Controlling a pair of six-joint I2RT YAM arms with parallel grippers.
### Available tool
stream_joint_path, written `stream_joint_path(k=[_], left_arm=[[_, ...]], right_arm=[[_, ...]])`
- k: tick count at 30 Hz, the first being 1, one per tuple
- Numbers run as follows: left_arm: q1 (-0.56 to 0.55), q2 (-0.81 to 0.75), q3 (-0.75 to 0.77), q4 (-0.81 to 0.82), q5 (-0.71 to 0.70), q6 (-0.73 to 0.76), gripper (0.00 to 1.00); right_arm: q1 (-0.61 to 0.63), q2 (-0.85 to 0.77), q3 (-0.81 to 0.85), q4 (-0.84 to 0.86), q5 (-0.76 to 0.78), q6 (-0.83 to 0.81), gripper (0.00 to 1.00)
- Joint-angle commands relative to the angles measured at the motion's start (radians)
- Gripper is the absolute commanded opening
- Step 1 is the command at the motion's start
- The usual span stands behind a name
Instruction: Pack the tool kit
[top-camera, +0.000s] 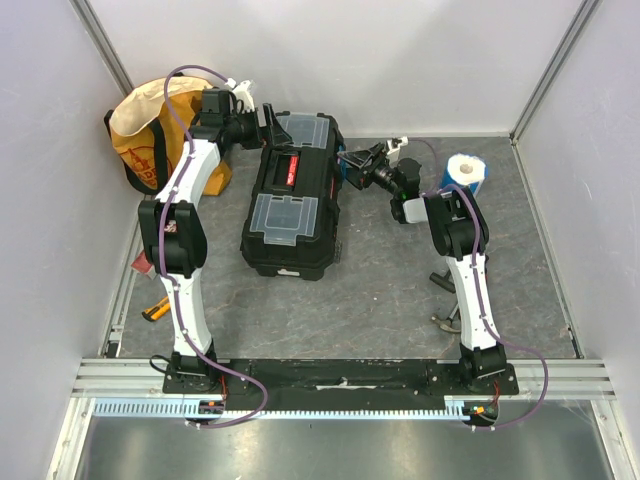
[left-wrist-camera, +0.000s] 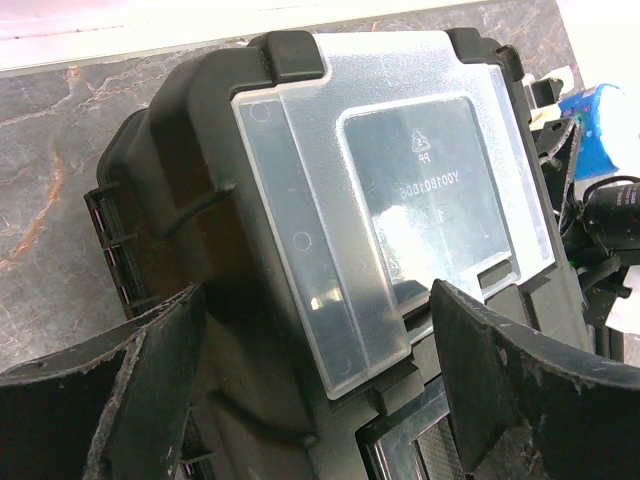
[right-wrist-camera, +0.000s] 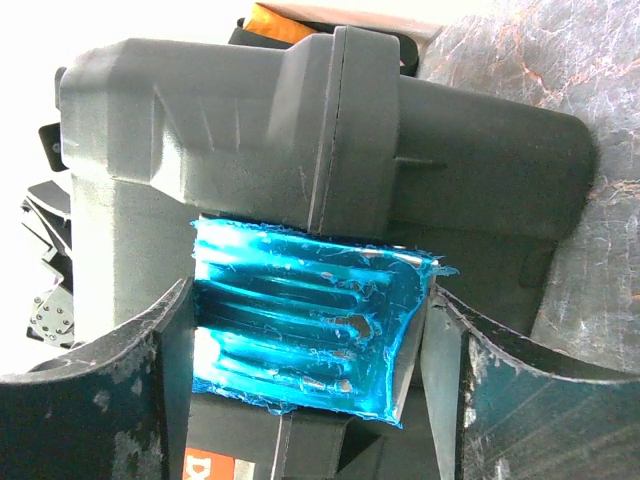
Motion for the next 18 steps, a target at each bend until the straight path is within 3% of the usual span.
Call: stream_joint_path(k=[1, 5, 18], left_arm=[[-0.146, 0.106, -0.069, -0.2, 0.153, 0.05, 0.89], [-0.153, 0.103, -0.079, -0.206, 0.122, 0.05, 0.88], [-0.173, 0.098, -0.092, -0.226, 0.027, 0.07, 0.86]], right_arm=[[0.178, -0.075, 0.059, 0.281, -0.181, -0.056, 0.0], [0.178, -0.106, 0.013, 0.278, -0.134, -0.086, 0.0], [0.172, -0.217, -0.109, 0.042, 0.021, -0.274, 0.0]])
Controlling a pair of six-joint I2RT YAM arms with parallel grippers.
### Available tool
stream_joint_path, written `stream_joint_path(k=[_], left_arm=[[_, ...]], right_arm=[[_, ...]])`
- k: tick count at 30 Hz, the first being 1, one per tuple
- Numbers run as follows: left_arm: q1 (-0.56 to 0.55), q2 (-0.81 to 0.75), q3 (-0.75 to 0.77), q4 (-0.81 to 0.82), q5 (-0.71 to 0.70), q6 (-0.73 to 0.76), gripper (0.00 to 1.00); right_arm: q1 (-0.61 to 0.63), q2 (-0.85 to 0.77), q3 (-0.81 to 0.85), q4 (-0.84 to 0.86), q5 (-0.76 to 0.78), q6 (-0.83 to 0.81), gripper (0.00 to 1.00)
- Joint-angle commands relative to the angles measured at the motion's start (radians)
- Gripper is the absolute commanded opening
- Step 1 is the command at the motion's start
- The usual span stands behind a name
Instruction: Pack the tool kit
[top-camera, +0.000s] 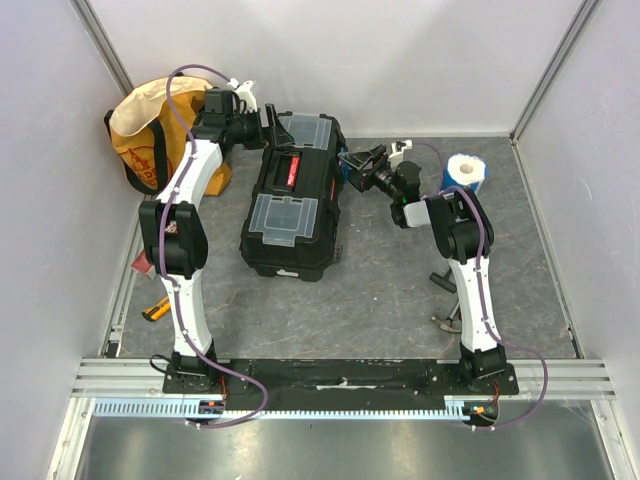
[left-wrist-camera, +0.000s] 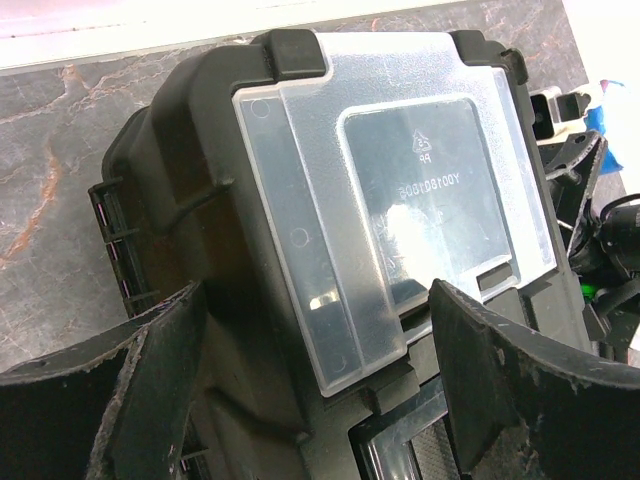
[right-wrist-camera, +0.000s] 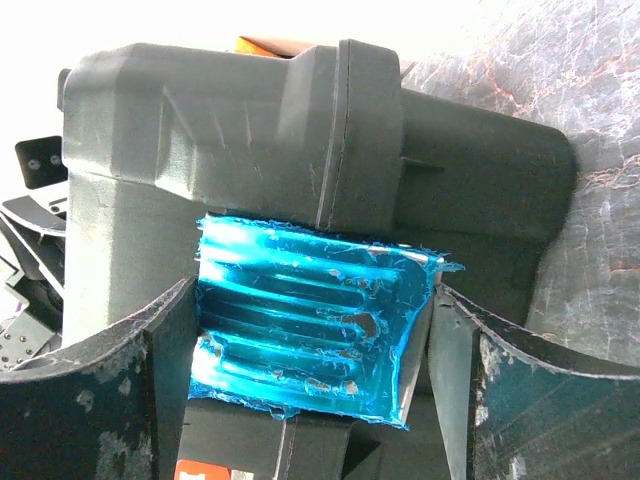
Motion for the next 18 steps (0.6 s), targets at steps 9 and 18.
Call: stream_joint_path(k=[9, 18], left_arm=[[-0.179, 0.104, -0.111, -0.231, -0.001, 0.089, 0.85], [-0.184, 0.098, -0.133, -0.232, -0.041, 0.092, 0.84]], right_arm=[[0.151, -0.198, -0.025, -0.102, -0.023, -0.267, 0.0], [0.15, -0.253, -0.02, -0.326, 0.04, -0.348, 0.0]])
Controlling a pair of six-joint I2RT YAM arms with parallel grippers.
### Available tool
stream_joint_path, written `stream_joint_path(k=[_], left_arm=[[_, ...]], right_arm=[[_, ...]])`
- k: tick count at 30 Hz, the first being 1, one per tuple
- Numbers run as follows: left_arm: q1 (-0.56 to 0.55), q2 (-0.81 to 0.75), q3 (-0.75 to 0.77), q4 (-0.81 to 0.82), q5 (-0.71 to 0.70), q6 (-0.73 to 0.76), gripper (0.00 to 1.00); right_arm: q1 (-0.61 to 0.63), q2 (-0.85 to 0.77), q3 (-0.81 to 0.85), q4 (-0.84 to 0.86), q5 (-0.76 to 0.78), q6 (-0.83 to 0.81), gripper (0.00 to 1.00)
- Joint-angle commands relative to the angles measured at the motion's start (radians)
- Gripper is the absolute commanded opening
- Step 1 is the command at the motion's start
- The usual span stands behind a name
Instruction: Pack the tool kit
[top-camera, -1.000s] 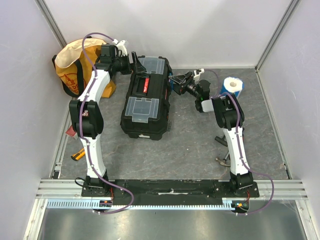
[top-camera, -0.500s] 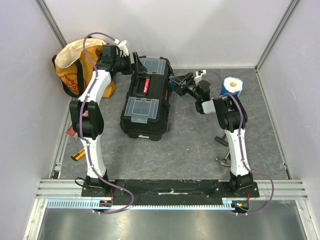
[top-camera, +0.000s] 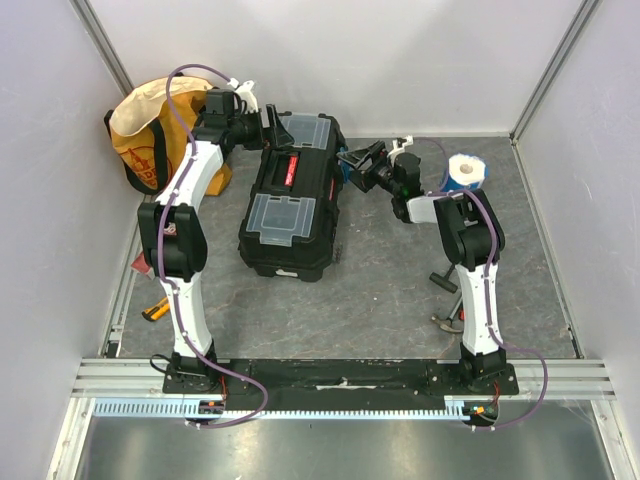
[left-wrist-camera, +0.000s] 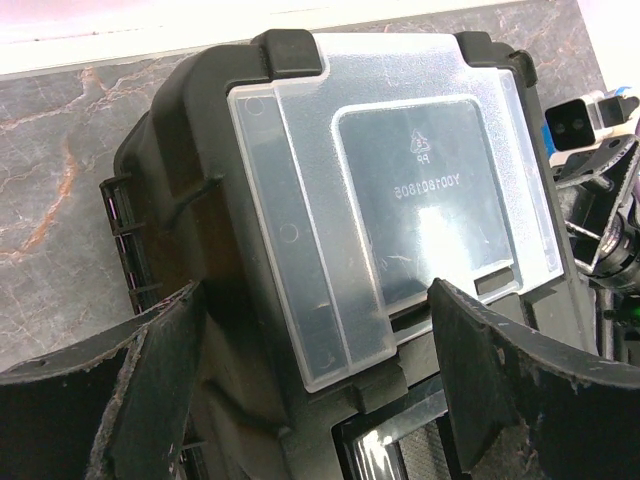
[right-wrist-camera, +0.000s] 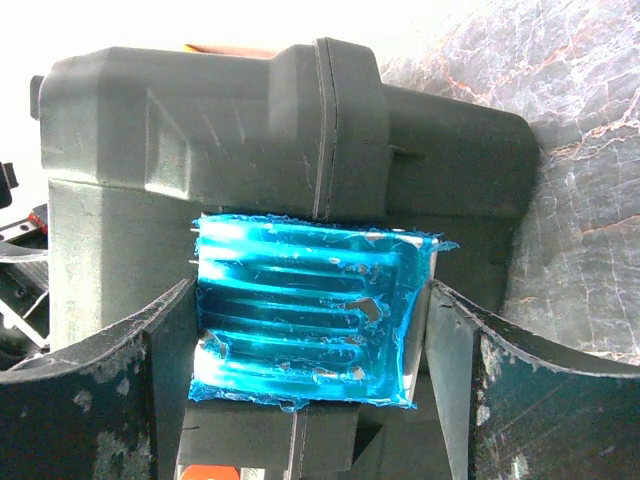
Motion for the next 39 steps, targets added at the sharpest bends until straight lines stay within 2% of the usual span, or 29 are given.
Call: stream_joint_path(k=[1, 6, 9, 10, 13, 16, 17, 20, 25, 29, 30, 31, 32, 33, 34, 39], left_arm=[[-0.171, 0.125, -0.102, -0.246, 0.008, 0.09, 0.84], [-0.176, 0.128, -0.105, -0.249, 0.005, 0.092, 0.83], [-0.176, 0.123, -0.099, -0.249, 0.009, 0.087, 0.84], [-0.176, 0.122, -0.098, -0.249, 0.012, 0.086, 0.84], [-0.176, 0.12, -0.09, -0.249, 0.02, 0.081, 0.86], [-0.174, 0.123, -0.088, -0.249, 0.037, 0.077, 0.88], [-0.176, 0.128, -0.087, -0.249, 0.049, 0.077, 0.88], [-0.176, 0.137, -0.084, -0.249, 0.086, 0.073, 0.9], [-0.176, 0.146, -0.084, -0.249, 0.129, 0.077, 0.91], [-0.176, 0.146, -0.087, -0.249, 0.146, 0.086, 0.91], [-0.176, 0.148, -0.087, -0.249, 0.147, 0.086, 0.91], [-0.176, 0.149, -0.087, -0.249, 0.149, 0.086, 0.9], [-0.179, 0.151, -0.087, -0.249, 0.149, 0.086, 0.88], [-0.18, 0.152, -0.088, -0.249, 0.146, 0.084, 0.86], [-0.183, 0.152, -0.09, -0.249, 0.141, 0.086, 0.84], [-0.19, 0.149, -0.088, -0.261, 0.091, 0.089, 0.8]], right_arm=[[0.137, -0.124, 0.027, -0.092, -0.027, -0.231, 0.0], [0.136, -0.109, 0.033, -0.059, -0.052, -0.196, 0.0], [0.133, -0.058, 0.065, -0.096, -0.082, -0.179, 0.0], [0.131, -0.035, 0.073, -0.102, -0.104, -0.167, 0.12], [0.131, 0.018, 0.065, -0.067, -0.142, -0.116, 0.59], [0.131, 0.038, 0.039, -0.018, -0.164, -0.105, 0.94], [0.131, 0.043, 0.03, 0.014, -0.179, -0.096, 0.98], [0.131, 0.08, 0.033, 0.193, -0.24, -0.024, 0.98], [0.136, 0.164, 0.099, 0.494, -0.334, 0.131, 0.98], [0.152, 0.151, 0.129, 0.494, -0.386, 0.091, 0.98], [0.162, 0.143, 0.136, 0.491, -0.399, 0.078, 0.87], [0.165, 0.138, 0.143, 0.475, -0.406, 0.067, 0.65], [0.171, 0.135, 0.149, 0.465, -0.412, 0.062, 0.36], [0.174, 0.131, 0.148, 0.464, -0.408, 0.061, 0.12], [0.174, 0.121, 0.139, 0.458, -0.396, 0.059, 0.0], [0.175, 0.063, 0.093, 0.351, -0.331, -0.024, 0.0]])
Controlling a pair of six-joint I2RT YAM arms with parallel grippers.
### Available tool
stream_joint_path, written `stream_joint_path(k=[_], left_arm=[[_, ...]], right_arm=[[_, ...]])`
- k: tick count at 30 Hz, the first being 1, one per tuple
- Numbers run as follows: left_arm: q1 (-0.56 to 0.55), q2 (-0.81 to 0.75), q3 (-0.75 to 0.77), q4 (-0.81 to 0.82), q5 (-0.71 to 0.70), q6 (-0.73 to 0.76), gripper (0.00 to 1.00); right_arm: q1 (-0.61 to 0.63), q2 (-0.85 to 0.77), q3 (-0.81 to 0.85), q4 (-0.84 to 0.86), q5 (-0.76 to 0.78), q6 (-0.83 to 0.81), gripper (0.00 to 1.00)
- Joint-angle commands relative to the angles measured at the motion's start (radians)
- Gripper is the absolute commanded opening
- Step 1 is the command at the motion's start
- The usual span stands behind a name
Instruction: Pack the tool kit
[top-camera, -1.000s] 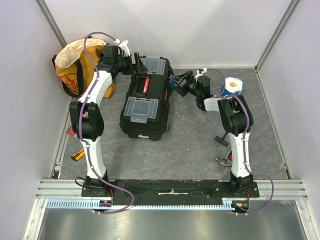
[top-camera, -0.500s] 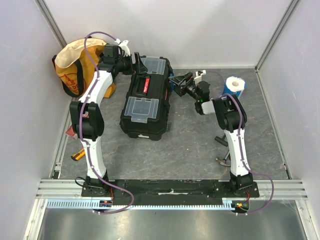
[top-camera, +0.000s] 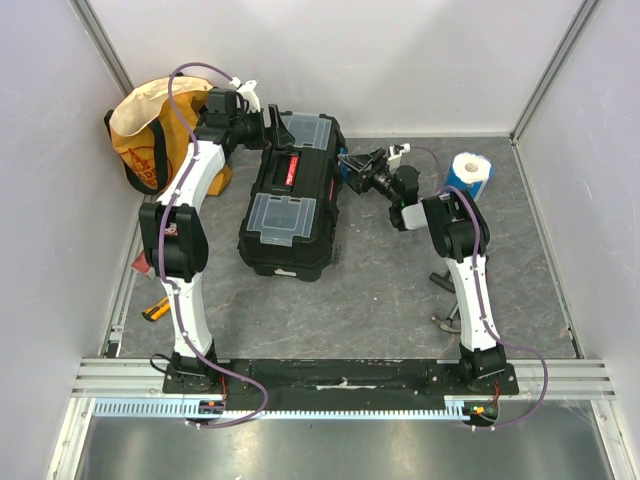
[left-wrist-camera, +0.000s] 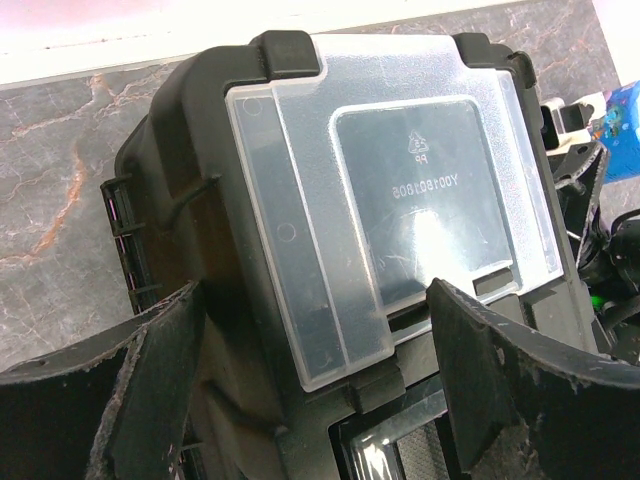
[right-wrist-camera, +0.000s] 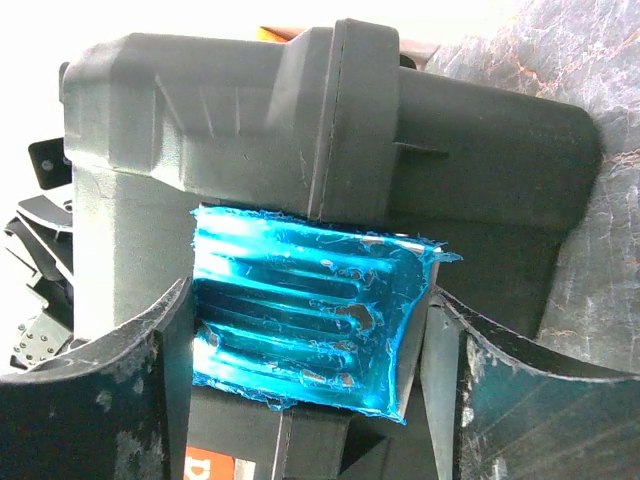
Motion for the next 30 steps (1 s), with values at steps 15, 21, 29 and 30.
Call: stream_joint_path(k=[15, 21, 29, 30], left_arm=[[-0.192, 0.142, -0.103, -0.289, -0.026, 0.087, 0.76], [-0.175, 0.122, -0.095, -0.289, -0.063, 0.048, 0.76], [-0.14, 0.11, -0.097, -0.261, -0.026, -0.017, 0.76], [-0.137, 0.111, -0.095, -0.261, -0.024, -0.022, 0.76]], right_arm=[[0.178, -0.28, -0.033, -0.407, 0.016, -0.499, 0.0], [0.146, -0.297, -0.094, -0.295, 0.016, -0.389, 0.0], [0.094, -0.267, -0.122, 0.165, 0.016, 0.012, 0.0], [0.092, -0.262, -0.121, 0.213, 0.021, 0.042, 0.0]])
